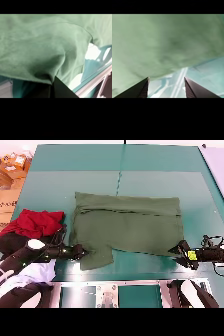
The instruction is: Fold the shirts.
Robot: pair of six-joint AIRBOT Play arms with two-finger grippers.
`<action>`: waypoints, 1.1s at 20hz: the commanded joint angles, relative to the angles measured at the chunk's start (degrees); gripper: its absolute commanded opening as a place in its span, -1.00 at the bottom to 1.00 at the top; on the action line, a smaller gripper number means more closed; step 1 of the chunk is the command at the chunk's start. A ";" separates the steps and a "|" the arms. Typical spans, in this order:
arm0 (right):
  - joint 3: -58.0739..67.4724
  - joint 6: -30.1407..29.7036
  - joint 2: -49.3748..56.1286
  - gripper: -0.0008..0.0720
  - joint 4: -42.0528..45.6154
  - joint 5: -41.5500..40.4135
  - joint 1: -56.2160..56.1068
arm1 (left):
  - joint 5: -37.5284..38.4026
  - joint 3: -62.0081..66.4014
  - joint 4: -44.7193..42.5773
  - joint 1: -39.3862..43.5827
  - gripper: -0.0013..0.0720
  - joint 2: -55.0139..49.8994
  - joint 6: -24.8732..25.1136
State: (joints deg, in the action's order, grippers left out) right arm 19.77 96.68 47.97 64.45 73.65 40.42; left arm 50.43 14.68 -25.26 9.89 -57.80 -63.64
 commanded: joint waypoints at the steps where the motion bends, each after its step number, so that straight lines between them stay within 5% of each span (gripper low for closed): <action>1: 0.11 3.85 0.09 0.43 3.41 -4.20 0.02 | 0.96 2.25 -1.64 0.26 -0.90 -0.17 0.52; 9: 0.13 0.00 11.76 0.35 -11.08 -18.23 -6.80 | -0.07 2.25 -1.75 0.28 -0.90 -0.17 -0.61; 11: 0.55 -2.14 13.09 -0.38 -10.71 -17.00 -6.99 | -0.09 2.32 -2.01 0.26 -0.90 -0.15 -0.59; 15: 5.44 -3.30 11.32 -0.93 -1.42 -7.28 -3.32 | 5.66 9.03 -15.45 0.28 -0.90 0.22 -8.79; 19: 11.21 -3.28 6.64 -0.93 5.68 -0.55 1.97 | 14.84 14.91 -21.59 1.09 -0.91 4.28 -14.60; 22: 13.49 -3.30 4.96 -0.93 4.61 0.57 2.51 | 14.51 18.25 -22.16 5.81 -0.91 6.67 -17.57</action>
State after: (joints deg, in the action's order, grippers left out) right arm 30.68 93.60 54.68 68.14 71.05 41.60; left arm 62.76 29.63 -44.58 12.86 -53.08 -77.34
